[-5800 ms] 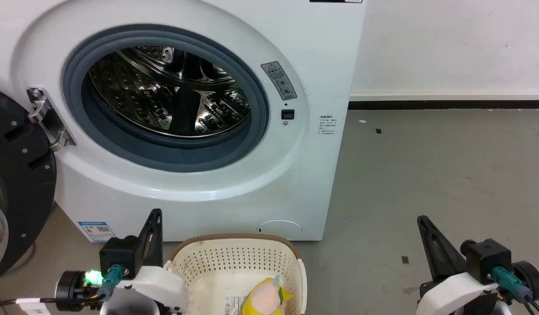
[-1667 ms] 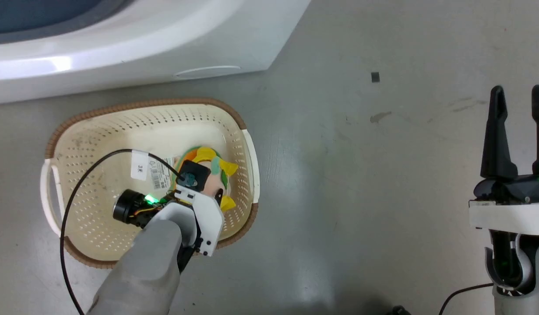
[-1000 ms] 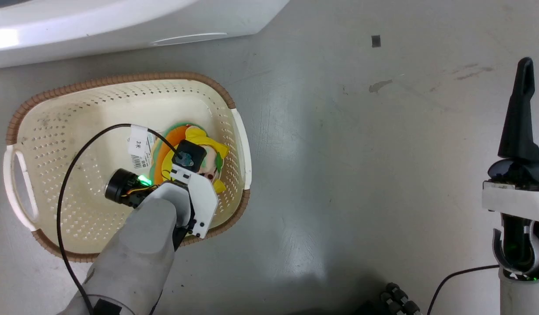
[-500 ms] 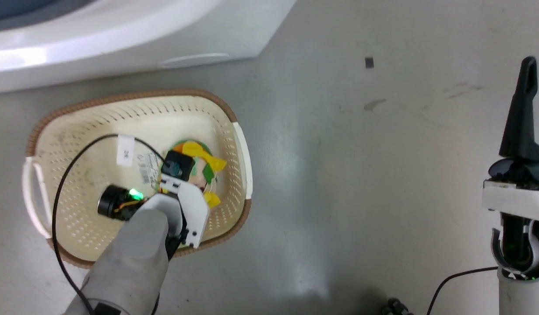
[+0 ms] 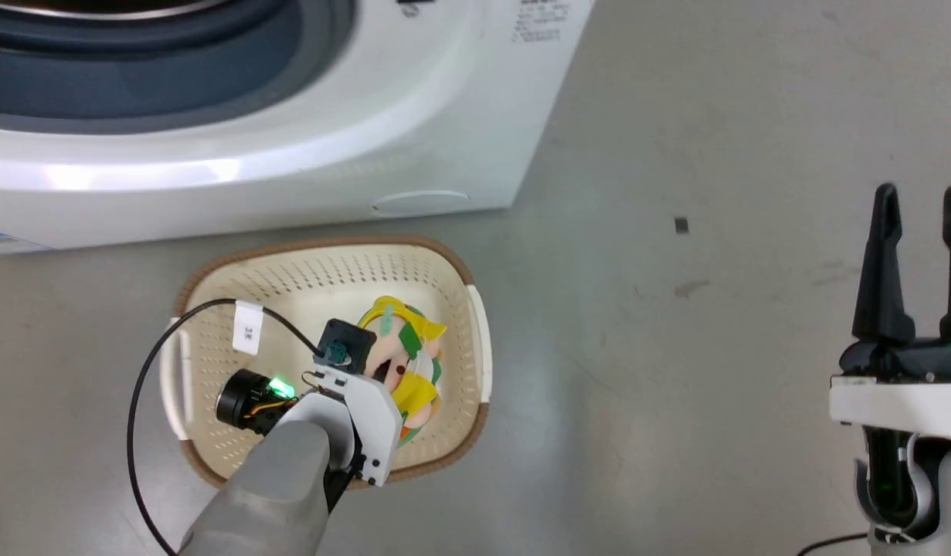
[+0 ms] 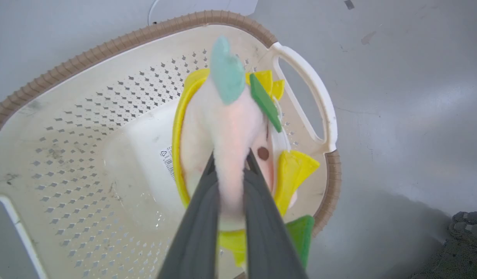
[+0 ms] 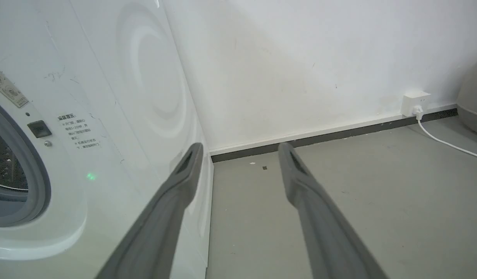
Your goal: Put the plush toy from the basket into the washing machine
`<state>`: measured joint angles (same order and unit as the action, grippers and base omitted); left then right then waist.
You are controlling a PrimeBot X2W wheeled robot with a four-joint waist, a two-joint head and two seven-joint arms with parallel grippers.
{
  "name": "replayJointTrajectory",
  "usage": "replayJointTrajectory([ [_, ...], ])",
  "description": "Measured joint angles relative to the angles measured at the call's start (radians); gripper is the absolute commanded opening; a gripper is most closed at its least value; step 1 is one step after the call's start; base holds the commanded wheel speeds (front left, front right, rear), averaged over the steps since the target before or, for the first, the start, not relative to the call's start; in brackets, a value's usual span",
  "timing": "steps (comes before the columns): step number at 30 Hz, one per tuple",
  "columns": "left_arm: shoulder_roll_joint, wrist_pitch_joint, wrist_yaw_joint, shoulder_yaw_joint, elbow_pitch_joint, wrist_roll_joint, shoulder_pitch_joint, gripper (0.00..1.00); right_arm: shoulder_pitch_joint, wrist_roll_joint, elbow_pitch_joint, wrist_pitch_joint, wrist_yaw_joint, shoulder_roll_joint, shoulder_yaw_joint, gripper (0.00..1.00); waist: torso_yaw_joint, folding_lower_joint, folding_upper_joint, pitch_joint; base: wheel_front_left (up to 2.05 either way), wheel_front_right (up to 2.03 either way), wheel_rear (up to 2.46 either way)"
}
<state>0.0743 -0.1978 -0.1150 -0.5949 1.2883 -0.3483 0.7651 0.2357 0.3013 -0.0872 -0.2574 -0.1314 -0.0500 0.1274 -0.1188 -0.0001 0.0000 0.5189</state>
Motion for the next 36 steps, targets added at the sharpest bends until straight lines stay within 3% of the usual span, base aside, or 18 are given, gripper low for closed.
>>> replayJointTrajectory([
  [9, -0.005, -0.054, -0.001, 0.004, -0.069, -0.019, -0.071, 0.0, -0.065, -0.025, 0.025, 0.0, 0.0, 0.0, 0.01, 1.0, 0.062, 0.0, 0.0, -0.129, 0.0, 0.0, 0.0],
  [24, 0.042, -0.058, 0.083, 0.149, -0.487, -0.004, -0.3, 0.0, -0.174, -0.046, 0.048, 0.0, 0.0, 0.0, 0.023, 1.0, 0.162, -0.0001, 0.0, -0.309, 0.0, 0.0, 0.0],
  [36, 0.063, -0.058, 0.139, 0.318, -0.761, 0.069, -0.382, 0.0, -0.205, -0.047, 0.048, 0.0, 0.0, 0.0, 0.023, 1.0, 0.182, 0.0, 0.0001, -0.348, 0.0, 0.0, 0.0],
])
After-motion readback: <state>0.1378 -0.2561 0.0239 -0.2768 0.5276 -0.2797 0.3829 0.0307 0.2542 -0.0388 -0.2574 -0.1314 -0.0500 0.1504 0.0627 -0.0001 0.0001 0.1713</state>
